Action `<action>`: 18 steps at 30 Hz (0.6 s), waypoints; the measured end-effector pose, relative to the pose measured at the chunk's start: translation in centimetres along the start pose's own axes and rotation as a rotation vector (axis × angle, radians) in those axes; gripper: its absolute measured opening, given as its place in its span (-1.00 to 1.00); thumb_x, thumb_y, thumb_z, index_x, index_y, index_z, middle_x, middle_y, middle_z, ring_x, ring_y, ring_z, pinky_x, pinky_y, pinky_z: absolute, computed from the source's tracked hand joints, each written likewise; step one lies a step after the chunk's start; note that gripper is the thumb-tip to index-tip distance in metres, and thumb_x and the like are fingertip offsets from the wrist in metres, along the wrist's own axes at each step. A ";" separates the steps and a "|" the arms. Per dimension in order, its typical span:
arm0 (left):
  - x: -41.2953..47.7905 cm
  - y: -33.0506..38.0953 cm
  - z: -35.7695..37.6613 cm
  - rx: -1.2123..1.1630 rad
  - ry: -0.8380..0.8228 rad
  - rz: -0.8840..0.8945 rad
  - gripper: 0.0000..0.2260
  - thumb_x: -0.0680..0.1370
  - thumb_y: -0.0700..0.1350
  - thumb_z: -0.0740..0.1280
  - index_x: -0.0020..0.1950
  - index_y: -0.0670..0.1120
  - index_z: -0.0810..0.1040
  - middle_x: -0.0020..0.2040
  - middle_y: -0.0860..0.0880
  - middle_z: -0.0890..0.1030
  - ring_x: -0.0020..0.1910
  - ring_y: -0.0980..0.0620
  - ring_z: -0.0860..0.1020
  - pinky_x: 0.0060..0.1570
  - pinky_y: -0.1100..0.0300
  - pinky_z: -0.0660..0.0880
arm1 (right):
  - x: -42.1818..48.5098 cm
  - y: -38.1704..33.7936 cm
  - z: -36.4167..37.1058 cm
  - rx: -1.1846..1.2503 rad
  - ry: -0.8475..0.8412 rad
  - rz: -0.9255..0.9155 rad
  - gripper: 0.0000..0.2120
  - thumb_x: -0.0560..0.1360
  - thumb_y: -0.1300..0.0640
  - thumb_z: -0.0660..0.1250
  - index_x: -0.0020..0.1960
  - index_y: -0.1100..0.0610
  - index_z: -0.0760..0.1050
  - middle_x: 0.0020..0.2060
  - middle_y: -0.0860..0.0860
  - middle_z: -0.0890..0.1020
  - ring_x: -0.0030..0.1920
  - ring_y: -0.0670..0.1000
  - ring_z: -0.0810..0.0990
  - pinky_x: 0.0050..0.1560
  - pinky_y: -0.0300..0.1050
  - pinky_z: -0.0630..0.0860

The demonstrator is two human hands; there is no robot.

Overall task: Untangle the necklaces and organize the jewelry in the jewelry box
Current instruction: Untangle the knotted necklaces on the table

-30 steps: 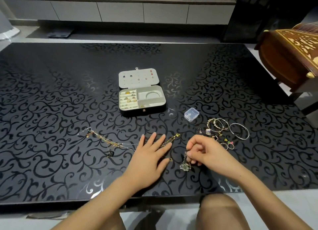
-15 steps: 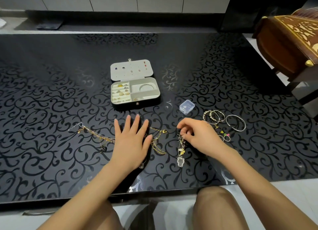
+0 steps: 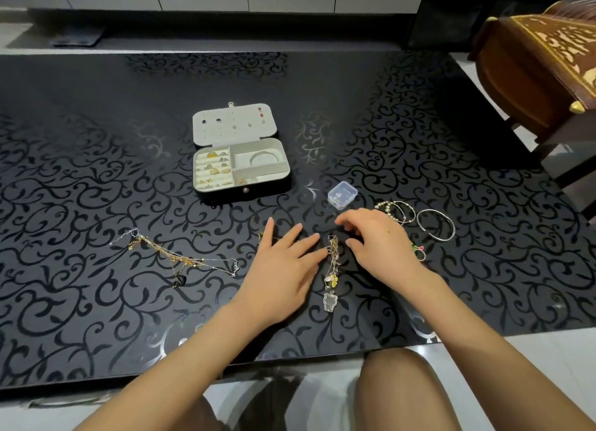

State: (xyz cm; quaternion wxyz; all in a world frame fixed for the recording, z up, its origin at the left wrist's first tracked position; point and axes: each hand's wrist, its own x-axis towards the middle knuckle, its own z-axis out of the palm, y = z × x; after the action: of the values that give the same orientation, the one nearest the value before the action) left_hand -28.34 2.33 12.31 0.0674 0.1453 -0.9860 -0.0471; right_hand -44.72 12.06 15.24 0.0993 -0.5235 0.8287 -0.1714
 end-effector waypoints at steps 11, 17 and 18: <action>0.3 -0.4 -0.5 -0.021 0.068 -0.124 -0.67 0.52 -0.04 0.12 0.14 0.00 0.62 0.18 -0.11 0.60 0.22 -0.23 0.51 0.31 -0.36 0.13 | -1.4 2.8 -0.2 -0.126 0.161 0.056 -0.80 0.47 0.26 0.32 0.06 0.08 0.58 -0.07 0.01 0.56 -0.03 0.11 0.48 -0.06 -0.07 0.42; 0.5 -0.4 -0.1 -0.086 0.055 -0.149 -0.66 0.53 0.04 0.11 0.14 0.11 0.63 0.21 -0.10 0.58 0.25 -0.21 0.49 0.34 -0.32 0.07 | -2.9 -0.1 1.2 -0.087 0.202 -0.134 -0.74 0.39 0.21 0.40 0.06 0.01 0.63 -0.28 -0.01 0.52 -0.27 0.08 0.49 -0.29 -0.13 0.44; 0.5 -0.7 0.0 -0.093 0.059 -0.166 -0.66 0.52 0.05 0.11 0.13 0.11 0.63 0.20 -0.10 0.59 0.25 -0.22 0.49 0.34 -0.33 0.07 | -3.1 -0.2 1.5 -0.103 0.188 -0.130 -0.70 0.37 0.23 0.43 0.08 0.01 0.62 -0.29 -0.01 0.50 -0.29 0.08 0.48 -0.33 -0.13 0.43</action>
State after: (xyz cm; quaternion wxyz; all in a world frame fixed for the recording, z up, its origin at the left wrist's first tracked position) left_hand -28.62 1.54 12.26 0.0990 0.2246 -0.9648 -0.0942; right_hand -42.72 14.49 13.93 -0.0170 -0.5623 0.8062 -0.1831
